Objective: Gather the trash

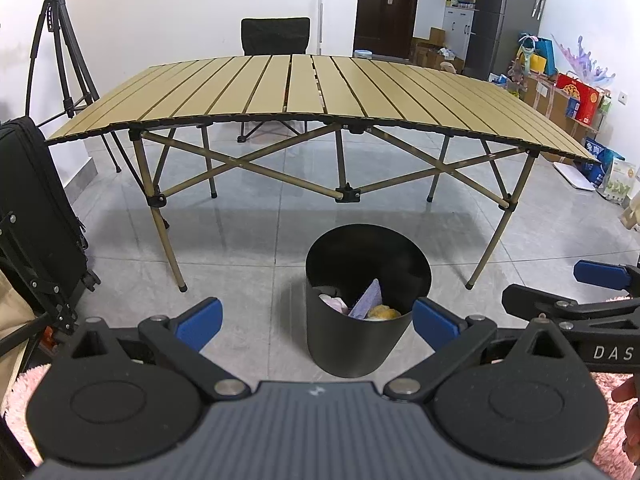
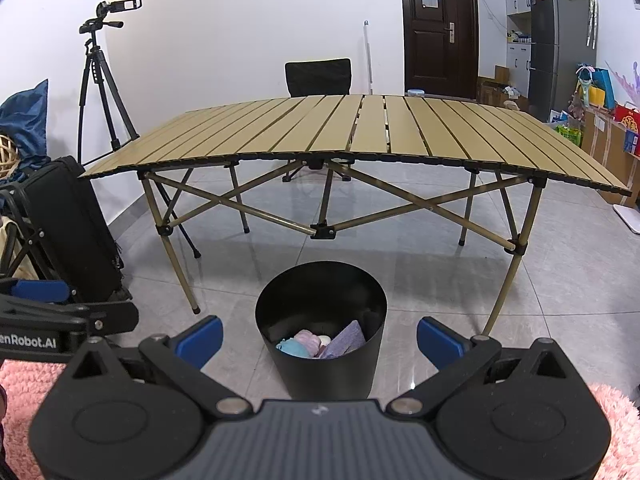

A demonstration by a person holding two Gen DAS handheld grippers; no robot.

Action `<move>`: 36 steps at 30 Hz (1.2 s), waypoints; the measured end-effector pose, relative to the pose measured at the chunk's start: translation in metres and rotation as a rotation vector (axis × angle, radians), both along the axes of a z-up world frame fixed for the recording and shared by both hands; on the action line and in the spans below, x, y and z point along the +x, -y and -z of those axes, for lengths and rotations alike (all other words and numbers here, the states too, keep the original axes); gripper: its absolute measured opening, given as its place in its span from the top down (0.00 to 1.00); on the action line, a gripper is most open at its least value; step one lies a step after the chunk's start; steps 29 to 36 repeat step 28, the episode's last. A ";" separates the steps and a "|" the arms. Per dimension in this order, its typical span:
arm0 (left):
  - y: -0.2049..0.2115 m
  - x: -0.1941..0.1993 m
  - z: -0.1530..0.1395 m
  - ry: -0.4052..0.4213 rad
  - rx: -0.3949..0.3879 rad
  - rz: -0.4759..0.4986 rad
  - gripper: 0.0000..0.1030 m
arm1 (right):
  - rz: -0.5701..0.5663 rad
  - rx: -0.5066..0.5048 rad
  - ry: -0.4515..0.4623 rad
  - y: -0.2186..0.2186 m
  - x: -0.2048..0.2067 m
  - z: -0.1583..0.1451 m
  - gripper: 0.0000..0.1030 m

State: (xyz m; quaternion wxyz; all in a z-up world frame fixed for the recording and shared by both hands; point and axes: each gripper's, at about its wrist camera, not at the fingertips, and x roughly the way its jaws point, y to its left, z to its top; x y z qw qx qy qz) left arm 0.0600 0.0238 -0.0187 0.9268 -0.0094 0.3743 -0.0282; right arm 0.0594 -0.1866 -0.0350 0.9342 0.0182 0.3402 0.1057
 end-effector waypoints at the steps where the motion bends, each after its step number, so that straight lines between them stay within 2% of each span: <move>1: 0.000 0.000 0.000 0.000 -0.001 0.001 0.00 | 0.000 0.000 0.000 0.000 0.000 0.000 0.00; 36: 0.000 0.001 0.002 -0.004 -0.010 -0.006 0.00 | 0.005 0.001 -0.006 0.000 0.002 0.002 0.00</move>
